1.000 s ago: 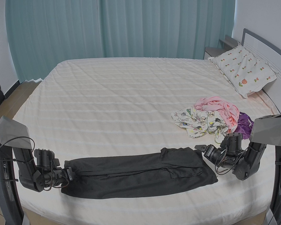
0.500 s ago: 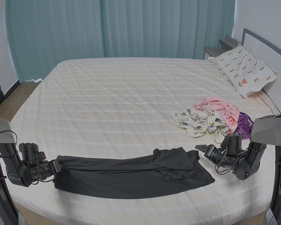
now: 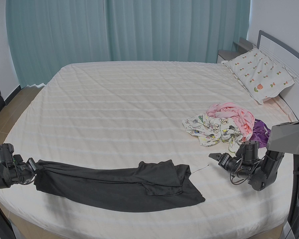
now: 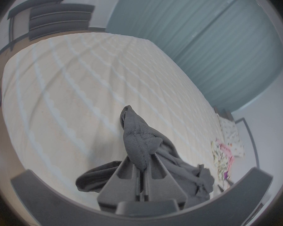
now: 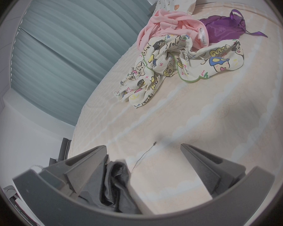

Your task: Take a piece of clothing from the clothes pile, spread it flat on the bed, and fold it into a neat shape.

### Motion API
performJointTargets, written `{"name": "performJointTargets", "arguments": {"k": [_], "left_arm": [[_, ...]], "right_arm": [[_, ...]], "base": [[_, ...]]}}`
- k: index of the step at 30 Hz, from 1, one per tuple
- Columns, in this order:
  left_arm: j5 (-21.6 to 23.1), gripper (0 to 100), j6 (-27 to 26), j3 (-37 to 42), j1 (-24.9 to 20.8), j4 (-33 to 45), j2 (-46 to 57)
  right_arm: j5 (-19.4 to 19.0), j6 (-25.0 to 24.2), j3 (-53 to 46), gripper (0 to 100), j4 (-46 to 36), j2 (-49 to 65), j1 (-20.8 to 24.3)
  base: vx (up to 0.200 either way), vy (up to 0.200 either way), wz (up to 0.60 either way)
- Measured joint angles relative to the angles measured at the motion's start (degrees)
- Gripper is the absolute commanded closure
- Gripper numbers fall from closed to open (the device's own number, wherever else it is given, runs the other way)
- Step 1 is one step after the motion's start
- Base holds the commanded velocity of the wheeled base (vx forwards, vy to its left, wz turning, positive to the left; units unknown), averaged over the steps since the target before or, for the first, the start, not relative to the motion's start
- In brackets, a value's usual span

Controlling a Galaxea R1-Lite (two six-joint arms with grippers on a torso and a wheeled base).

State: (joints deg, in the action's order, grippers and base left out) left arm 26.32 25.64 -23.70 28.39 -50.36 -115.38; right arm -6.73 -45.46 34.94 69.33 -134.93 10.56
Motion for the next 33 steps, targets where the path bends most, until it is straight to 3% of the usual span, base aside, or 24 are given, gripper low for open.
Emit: {"name": "performJointTargets", "arguments": {"k": [6, 11, 21, 26, 33], "left_arm": [[1.0, 100, 2.0, -2.6, 3.7, 5.9, 5.3], [-0.9, 100, 2.6, -2.0, 0.5, 8.2, 9.6], [-16.0, 100, 7.9, -1.5, -19.7, 13.7, 15.1], [-24.1, 100, 12.9, -3.7, -30.5, 17.4, 15.2], [-29.6, 100, 19.1, -11.9, -40.5, 26.1, 12.4]], "right_arm": [[0.0, -0.1, -0.1, 0, 0.0, 0.3, -0.1], [0.0, -0.1, -0.4, 0, 0.1, 0.7, -0.2], [0.0, -0.1, -0.9, 0, 0.2, 1.4, -0.1], [0.0, -0.1, -1.1, 0, 0.2, 1.6, -0.1], [0.0, -0.1, -1.2, 0, 0.2, 1.7, -0.1]], "base": [[0.000, 0.000, 0.00], [0.000, 0.000, 0.00], [0.000, 0.000, 0.00], [0.000, -0.200, 0.00], [0.000, -0.200, 0.00]]}}
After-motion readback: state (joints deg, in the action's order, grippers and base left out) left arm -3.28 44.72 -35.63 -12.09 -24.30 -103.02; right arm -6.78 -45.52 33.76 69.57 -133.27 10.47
